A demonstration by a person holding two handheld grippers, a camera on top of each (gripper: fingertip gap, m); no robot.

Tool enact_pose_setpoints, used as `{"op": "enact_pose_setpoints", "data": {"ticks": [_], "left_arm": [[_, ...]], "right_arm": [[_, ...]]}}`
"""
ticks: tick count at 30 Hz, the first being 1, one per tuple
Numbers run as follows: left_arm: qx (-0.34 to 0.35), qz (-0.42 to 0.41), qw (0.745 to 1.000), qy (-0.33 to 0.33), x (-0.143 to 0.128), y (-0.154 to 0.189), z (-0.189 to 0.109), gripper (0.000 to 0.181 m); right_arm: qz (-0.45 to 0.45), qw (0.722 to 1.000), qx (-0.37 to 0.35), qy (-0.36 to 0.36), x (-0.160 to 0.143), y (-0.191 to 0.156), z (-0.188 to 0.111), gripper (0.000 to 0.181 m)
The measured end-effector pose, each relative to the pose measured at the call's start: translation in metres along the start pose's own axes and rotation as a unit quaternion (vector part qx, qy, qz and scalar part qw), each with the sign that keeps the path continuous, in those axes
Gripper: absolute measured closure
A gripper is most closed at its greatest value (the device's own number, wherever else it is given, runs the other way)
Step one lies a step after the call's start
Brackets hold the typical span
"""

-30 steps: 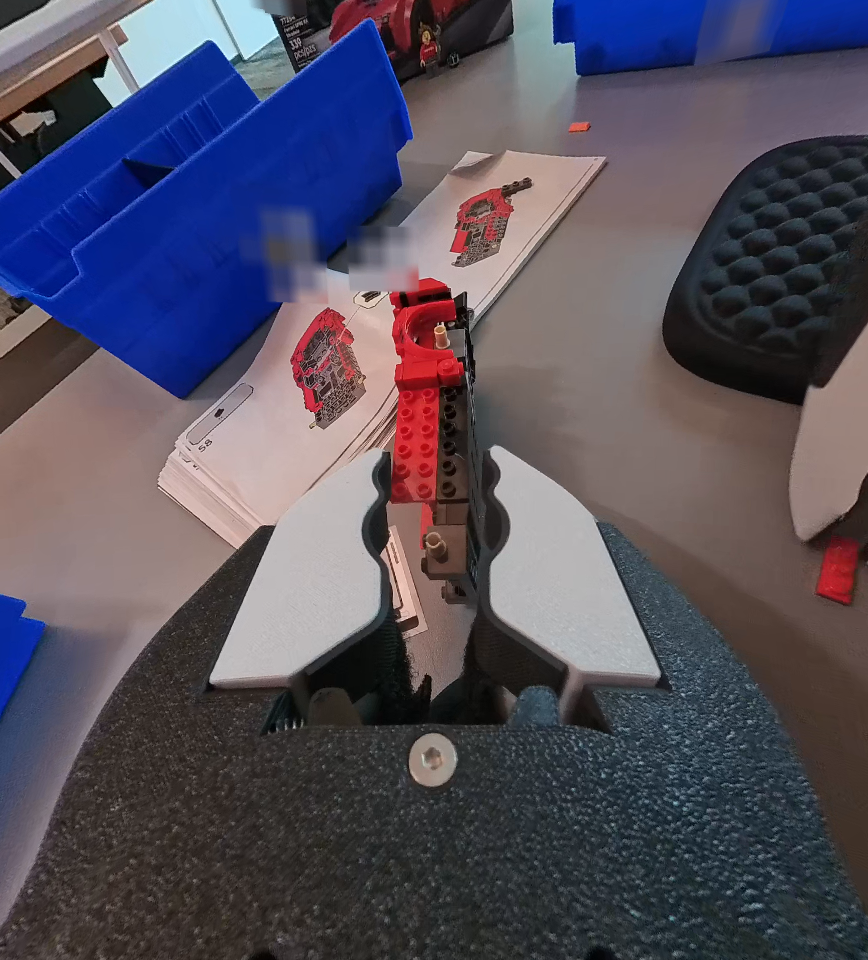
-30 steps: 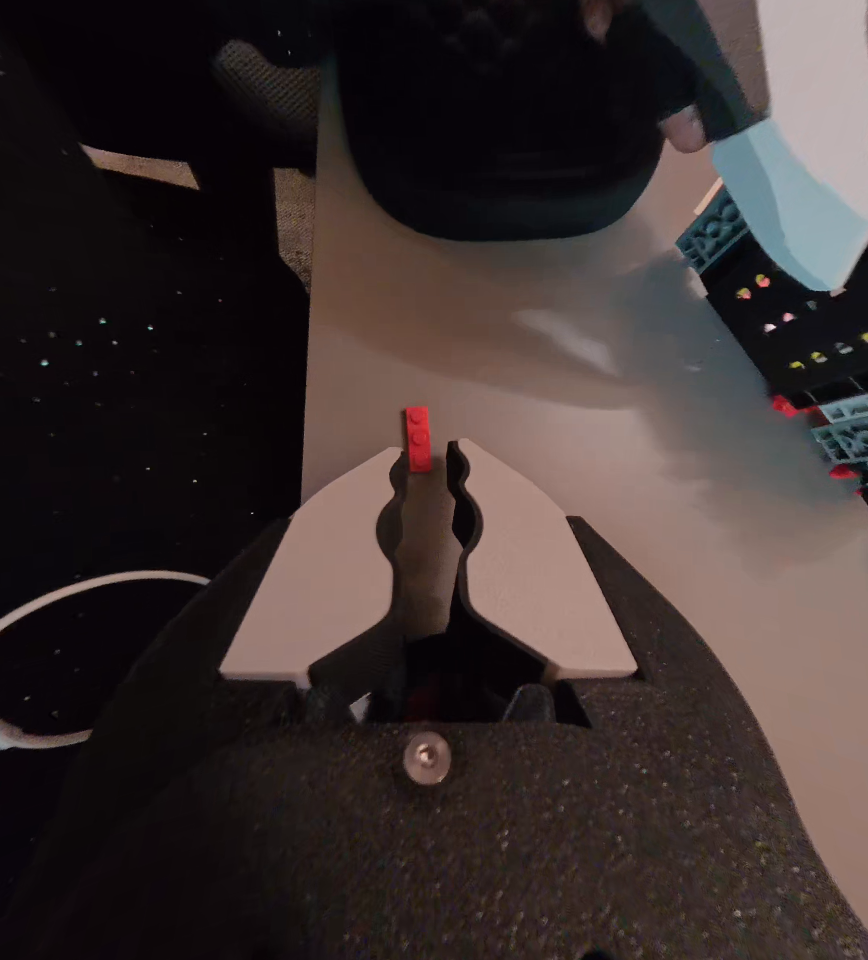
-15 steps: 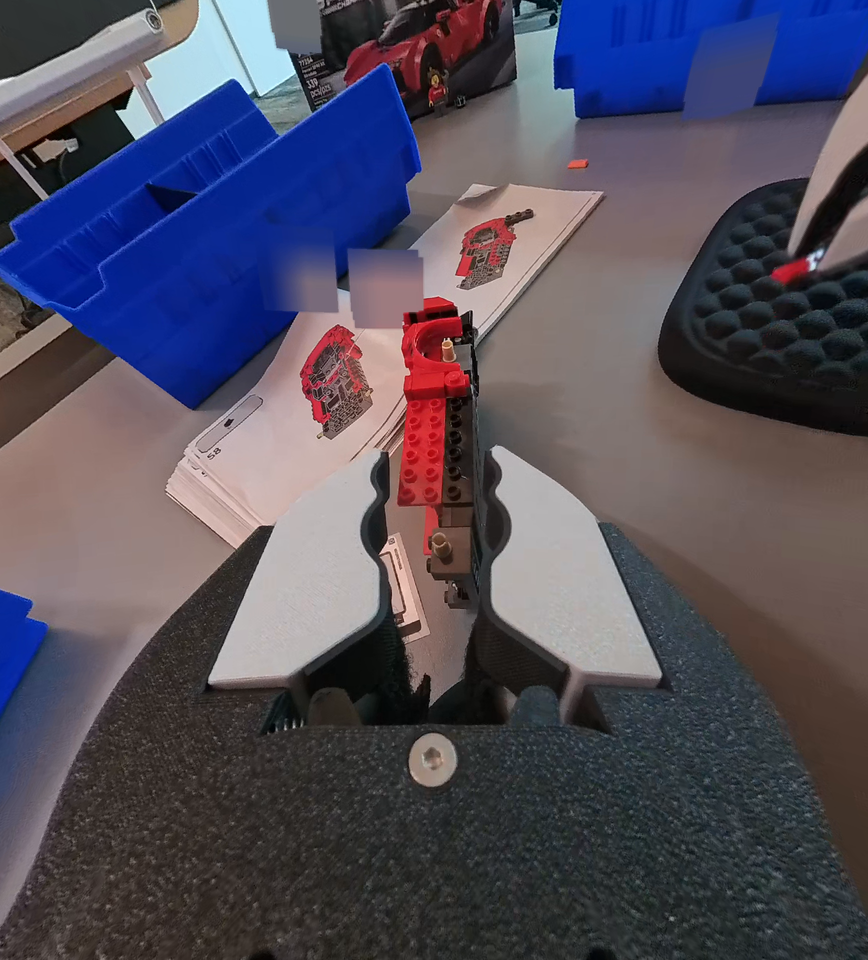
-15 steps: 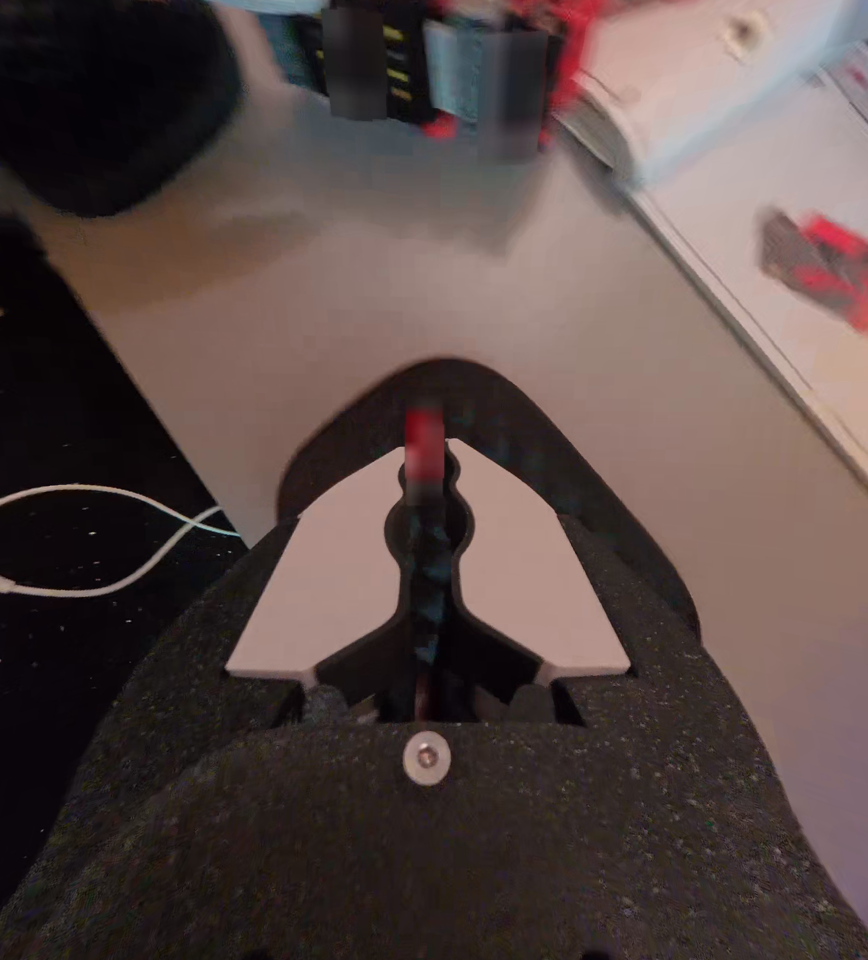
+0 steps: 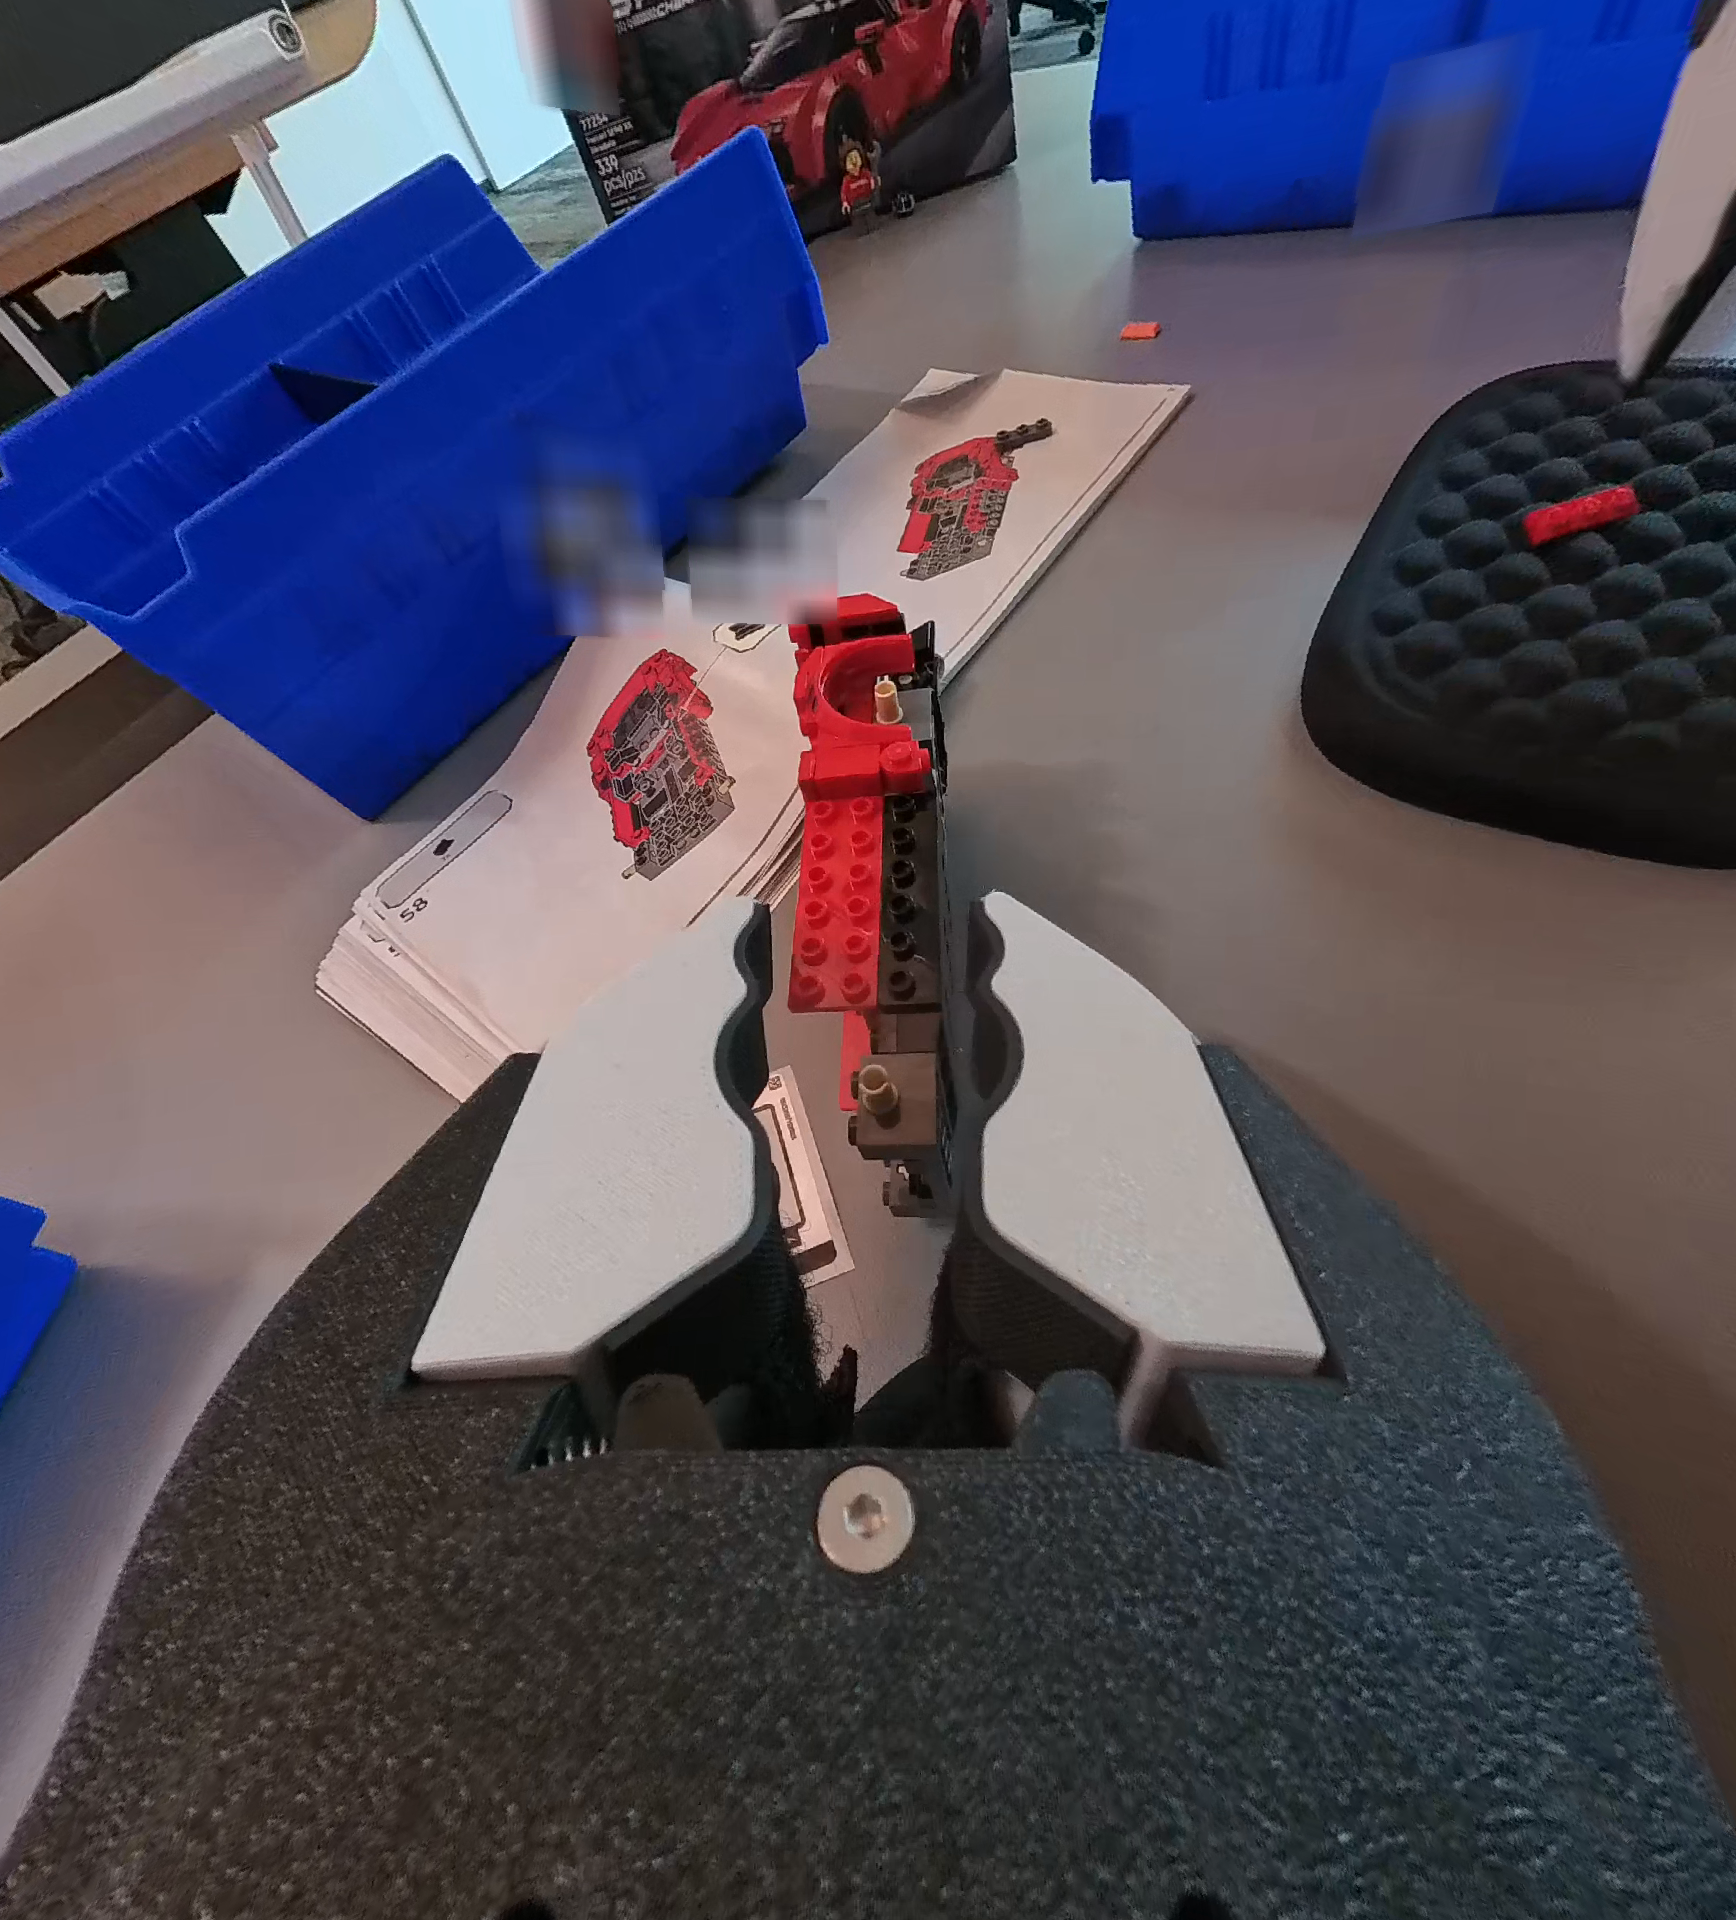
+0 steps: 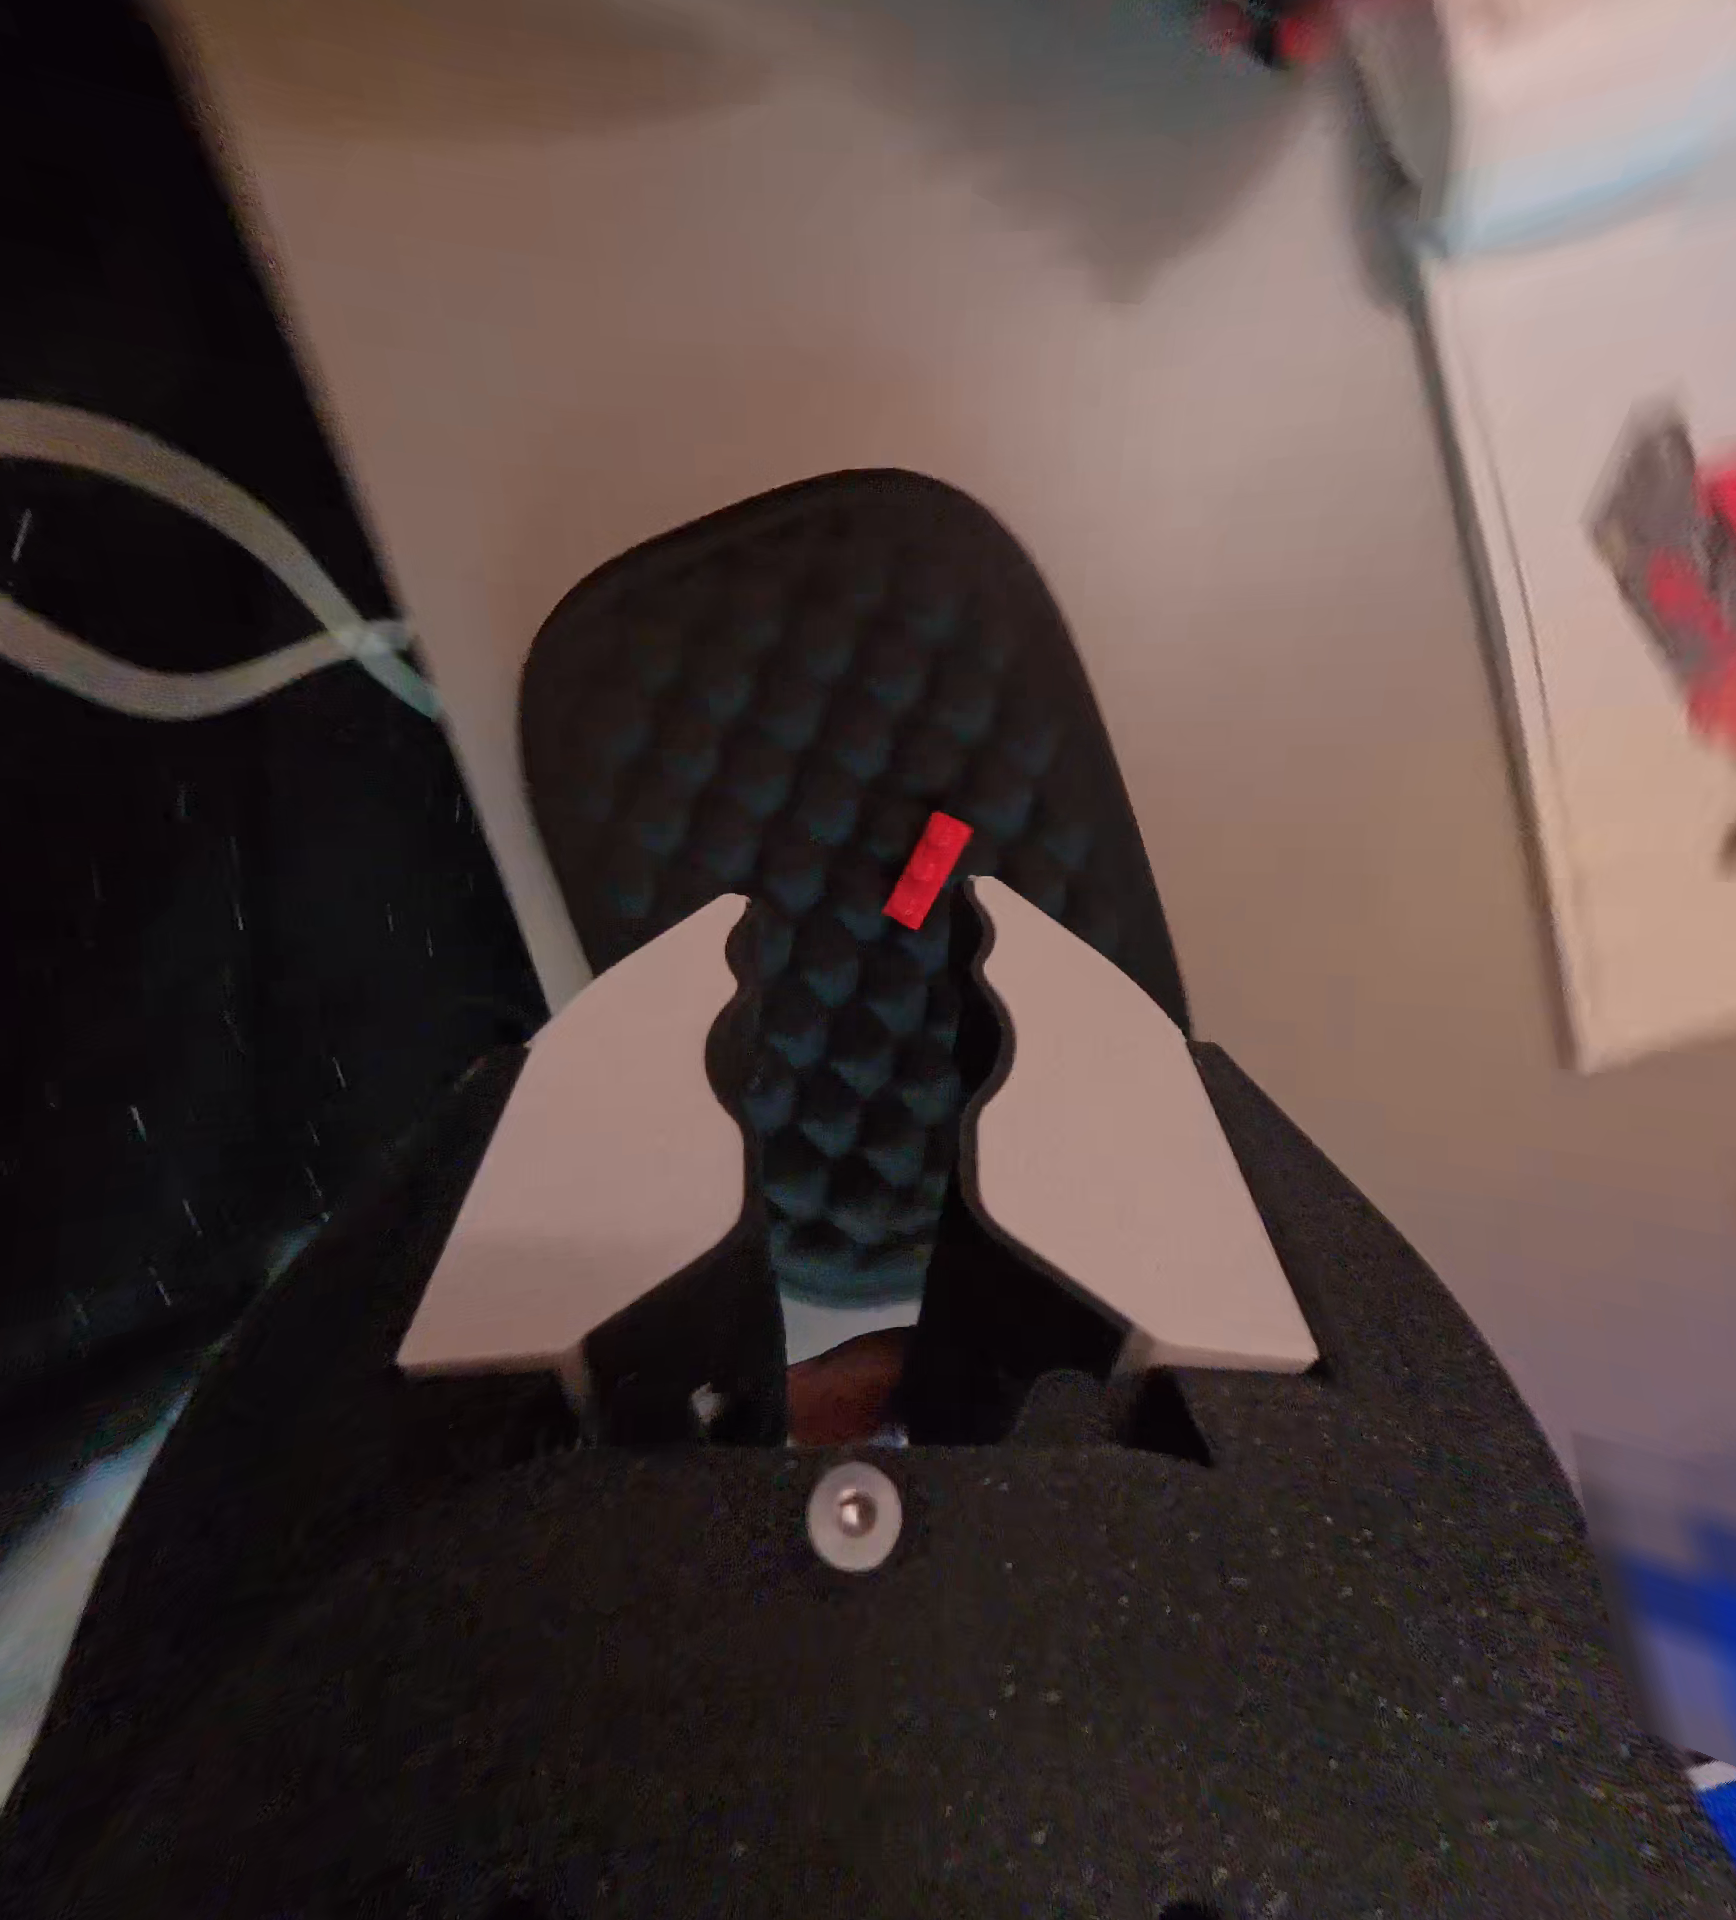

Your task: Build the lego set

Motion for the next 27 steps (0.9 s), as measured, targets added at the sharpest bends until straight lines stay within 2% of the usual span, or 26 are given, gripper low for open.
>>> {"op": "enact_pose_setpoints", "data": {"ticks": [2, 4, 6, 8, 11, 19, 27], "left_arm": [[0.001, 0.002, 1.000, 0.003, 0.000, 0.000, -0.001, 0.146], [0.000, 0.004, 1.000, 0.007, 0.000, 0.001, -0.001, 0.147], [0.003, 0.003, 1.000, 0.011, 0.001, 0.000, -0.002, 0.147], [0.007, 0.006, 1.000, 0.017, 0.001, 0.000, -0.003, 0.148], [0.013, 0.010, 1.000, 0.025, 0.002, 0.001, -0.005, 0.148], [0.010, 0.015, 1.000, 0.025, 0.002, 0.002, -0.005, 0.147], [0.007, 0.009, 0.999, 0.031, 0.002, 0.001, -0.006, 0.148]], "right_arm": [[-0.154, 0.987, 0.037, -0.026, 0.002, 0.004, -0.002, 0.147], [-0.266, 0.960, 0.076, -0.046, 0.009, 0.006, 0.003, 0.146], [-0.355, 0.928, 0.082, -0.074, 0.015, 0.012, 0.012, 0.145], [-0.405, 0.904, 0.092, -0.101, 0.018, 0.017, 0.019, 0.144], [-0.421, 0.891, 0.126, -0.113, 0.017, 0.017, 0.025, 0.147], [-0.443, 0.881, 0.114, -0.117, 0.011, 0.016, 0.031, 0.156], [-0.396, 0.907, 0.116, -0.090, 0.009, 0.023, 0.029, 0.158]]}}
Point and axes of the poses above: each gripper's, where its closed fingertips meet, z out along the fingers, x out of its top, y = z × x across the jaws, the point moved 6 cm from there along -z, back along the fingers, and after that the axes turned 2 degrees about -z, right-handed, at the moved point
